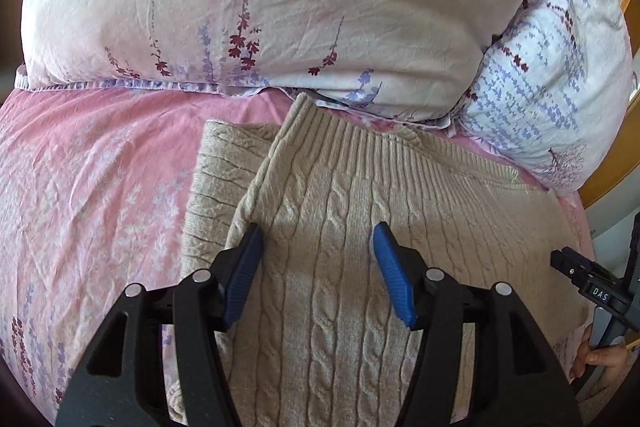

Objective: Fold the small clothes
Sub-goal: 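Move the left tool to the side edge of the folded sweater, then grasp the sweater side edge with the left tool, fold it lengthwise over, release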

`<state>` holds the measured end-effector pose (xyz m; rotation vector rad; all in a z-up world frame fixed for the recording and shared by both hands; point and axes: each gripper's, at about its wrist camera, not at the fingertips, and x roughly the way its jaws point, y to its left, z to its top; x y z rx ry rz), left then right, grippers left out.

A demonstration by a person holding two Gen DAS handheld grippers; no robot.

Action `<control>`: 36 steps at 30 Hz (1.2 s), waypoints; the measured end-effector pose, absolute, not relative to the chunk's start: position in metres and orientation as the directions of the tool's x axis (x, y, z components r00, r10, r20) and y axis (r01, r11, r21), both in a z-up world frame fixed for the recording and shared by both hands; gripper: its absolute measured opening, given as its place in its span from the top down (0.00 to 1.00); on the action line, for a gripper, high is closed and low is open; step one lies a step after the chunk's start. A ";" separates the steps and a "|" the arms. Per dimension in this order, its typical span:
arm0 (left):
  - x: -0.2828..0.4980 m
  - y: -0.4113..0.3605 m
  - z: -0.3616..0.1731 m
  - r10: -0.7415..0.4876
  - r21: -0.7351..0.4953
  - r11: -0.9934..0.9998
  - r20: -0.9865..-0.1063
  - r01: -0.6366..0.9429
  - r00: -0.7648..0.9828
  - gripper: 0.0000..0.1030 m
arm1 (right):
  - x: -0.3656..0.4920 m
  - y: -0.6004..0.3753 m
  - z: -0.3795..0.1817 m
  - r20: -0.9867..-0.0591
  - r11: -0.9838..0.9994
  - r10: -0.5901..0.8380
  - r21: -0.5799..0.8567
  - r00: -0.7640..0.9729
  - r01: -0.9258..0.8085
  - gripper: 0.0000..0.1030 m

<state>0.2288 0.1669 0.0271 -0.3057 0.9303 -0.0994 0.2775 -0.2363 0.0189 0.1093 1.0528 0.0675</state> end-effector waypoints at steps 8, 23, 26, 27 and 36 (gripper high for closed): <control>0.225 0.233 0.034 -0.270 -0.410 0.903 -0.769 -0.124 0.580 0.39 | 0.285 -0.199 0.030 -0.846 0.979 0.203 0.156 0.493 -0.134 0.24; 0.238 0.226 0.010 -0.355 -0.411 0.911 -0.809 -0.021 0.468 0.38 | 0.286 -0.168 0.009 -0.892 0.977 0.085 -0.013 0.445 -0.212 0.15; 0.241 0.226 0.009 -0.369 -0.432 0.901 -0.798 -0.026 0.476 0.38 | 0.286 -0.171 0.009 -0.892 0.977 0.096 0.000 0.442 -0.211 0.15; 0.242 0.226 0.008 -0.372 -0.438 0.899 -0.795 -0.029 0.479 0.38 | 0.286 -0.171 0.009 -0.892 0.977 0.097 0.001 0.442 -0.212 0.15; 0.246 0.228 0.000 -0.443 -0.546 0.834 -0.750 -0.083 0.491 0.63 | 0.288 -0.169 0.008 -0.891 0.976 0.103 0.005 0.441 -0.217 0.13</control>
